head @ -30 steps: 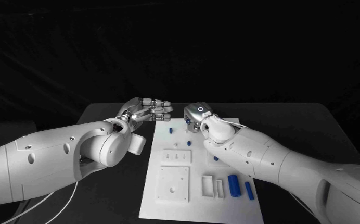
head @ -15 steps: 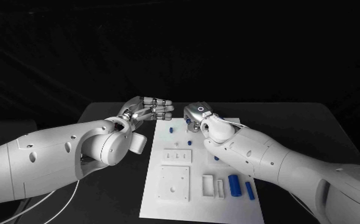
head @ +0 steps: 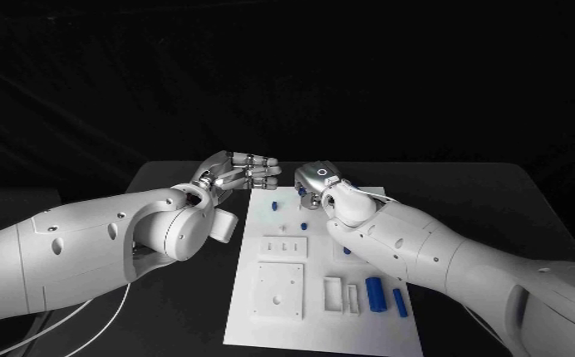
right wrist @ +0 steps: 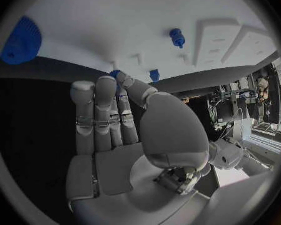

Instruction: Assemble the parts on the task board

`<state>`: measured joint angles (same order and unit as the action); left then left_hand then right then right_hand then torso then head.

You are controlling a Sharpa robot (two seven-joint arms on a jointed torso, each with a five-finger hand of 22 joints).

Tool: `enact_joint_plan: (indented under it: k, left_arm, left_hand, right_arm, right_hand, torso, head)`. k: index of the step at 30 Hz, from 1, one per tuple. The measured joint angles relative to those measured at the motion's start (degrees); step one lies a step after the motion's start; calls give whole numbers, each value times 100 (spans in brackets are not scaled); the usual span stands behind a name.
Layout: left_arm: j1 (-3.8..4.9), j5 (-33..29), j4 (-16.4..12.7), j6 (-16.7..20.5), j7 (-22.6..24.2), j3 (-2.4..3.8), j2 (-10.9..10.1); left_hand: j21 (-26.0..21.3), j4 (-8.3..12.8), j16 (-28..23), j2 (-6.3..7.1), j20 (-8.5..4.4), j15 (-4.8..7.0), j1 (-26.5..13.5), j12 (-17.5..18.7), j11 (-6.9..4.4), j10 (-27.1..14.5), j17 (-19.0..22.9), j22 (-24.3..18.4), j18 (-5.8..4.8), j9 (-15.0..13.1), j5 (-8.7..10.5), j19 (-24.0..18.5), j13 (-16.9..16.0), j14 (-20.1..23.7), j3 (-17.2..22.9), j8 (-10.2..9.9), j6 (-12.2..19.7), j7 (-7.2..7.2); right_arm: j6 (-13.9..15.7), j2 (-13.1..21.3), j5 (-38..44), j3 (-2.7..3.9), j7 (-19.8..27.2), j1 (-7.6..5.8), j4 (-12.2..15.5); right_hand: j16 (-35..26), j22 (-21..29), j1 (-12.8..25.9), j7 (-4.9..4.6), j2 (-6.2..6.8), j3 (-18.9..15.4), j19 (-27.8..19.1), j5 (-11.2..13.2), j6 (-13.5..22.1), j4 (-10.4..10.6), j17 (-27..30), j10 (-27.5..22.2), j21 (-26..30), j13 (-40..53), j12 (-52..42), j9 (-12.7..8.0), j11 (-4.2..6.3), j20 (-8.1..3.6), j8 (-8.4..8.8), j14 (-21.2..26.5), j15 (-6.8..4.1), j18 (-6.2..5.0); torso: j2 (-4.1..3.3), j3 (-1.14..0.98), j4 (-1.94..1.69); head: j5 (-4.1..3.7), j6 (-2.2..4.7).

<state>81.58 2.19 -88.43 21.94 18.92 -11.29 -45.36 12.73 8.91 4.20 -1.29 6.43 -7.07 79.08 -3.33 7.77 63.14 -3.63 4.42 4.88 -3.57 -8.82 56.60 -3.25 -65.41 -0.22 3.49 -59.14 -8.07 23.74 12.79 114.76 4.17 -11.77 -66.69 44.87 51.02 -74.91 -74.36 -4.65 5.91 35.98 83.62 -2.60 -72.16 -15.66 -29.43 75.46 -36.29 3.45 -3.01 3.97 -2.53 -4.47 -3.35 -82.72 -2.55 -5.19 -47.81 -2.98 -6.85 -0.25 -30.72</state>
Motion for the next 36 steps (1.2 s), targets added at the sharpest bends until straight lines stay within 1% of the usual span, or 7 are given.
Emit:
enact_joint_plan:
  k: [23,24,27,28,30,32,36]
  left_arm:
    - [16,3,10,0,0,-1,-11]
    - [17,3,11,0,0,-1,-11]
    - [18,3,11,0,-1,-1,-10]
    - [19,3,12,0,-2,-1,-9]
    - [21,4,15,0,-2,-1,-8]
    - [23,4,18,0,-3,-1,-7]
    - [27,4,26,0,-4,-1,-12]
  left_hand:
    - [0,0,0,0,0,0,0,0,0,1,0,0,0,1,0,0,0,0,0,0,0,0]
    - [0,0,0,0,0,0,0,0,0,0,0,0,0,1,0,0,0,0,0,0,0,0]
    - [0,0,0,0,0,0,0,0,0,0,0,0,0,1,0,0,0,0,0,0,0,0]
    - [0,0,0,0,0,0,0,0,0,1,0,0,0,1,0,0,0,0,0,0,0,0]
    - [0,0,0,0,0,0,0,0,0,1,0,0,0,1,0,0,0,0,0,0,0,0]
    - [0,0,0,0,0,0,0,0,0,1,0,0,0,1,0,0,0,0,0,0,0,0]
    - [0,0,0,0,0,0,0,0,3,-2,0,0,0,1,0,0,0,0,0,0,0,0]
  right_arm:
    - [-62,105,-15,-16,-10,28,113]
    - [-60,102,-22,-16,-10,28,108]
    - [-59,92,-66,-18,-4,31,71]
    - [-59,89,-85,-20,0,35,56]
    - [-57,89,-133,-23,7,42,25]
    - [-51,92,-176,-23,13,45,12]
    - [-5,159,-277,-24,28,45,79]
  right_hand:
    - [-26,1,-4,-12,-4,29,11,17,-10,-3,7,21,114,-3,-30,0,22,11,-13,-1,1,6]
    - [-37,1,-4,-53,-4,35,21,17,78,3,14,-25,161,-5,-30,0,35,20,-14,-1,1,28]
    - [-68,1,17,-141,16,68,41,16,444,19,40,-464,341,1,-65,-12,-100,84,-46,17,80,32]
    - [-83,1,93,-165,92,71,40,8,678,29,54,-694,463,1,-50,-30,-162,129,-37,12,114,16]
    - [-106,1,170,-112,251,-38,30,-18,958,77,83,-1038,673,-4,-46,-41,-245,174,-31,23,153,-60]
    - [-111,7,62,-63,387,-531,37,-56,1160,203,136,-1457,922,-11,-46,-40,-341,283,-31,3,221,-197]
    - [-114,133,-132,-10,459,-955,41,-74,1238,418,195,-1660,1182,-11,-47,-40,-392,307,-31,-7,238,-263]
  torso:
    - [-3,1,20]
    - [-4,2,21]
    - [-5,3,23]
    - [-5,4,23]
    - [-7,8,23]
    - [-7,7,23]
    - [-7,10,27]
  head:
    - [48,-12]
    - [48,-9]
    - [49,4]
    - [49,9]
    - [43,17]
    - [38,24]
    - [32,32]
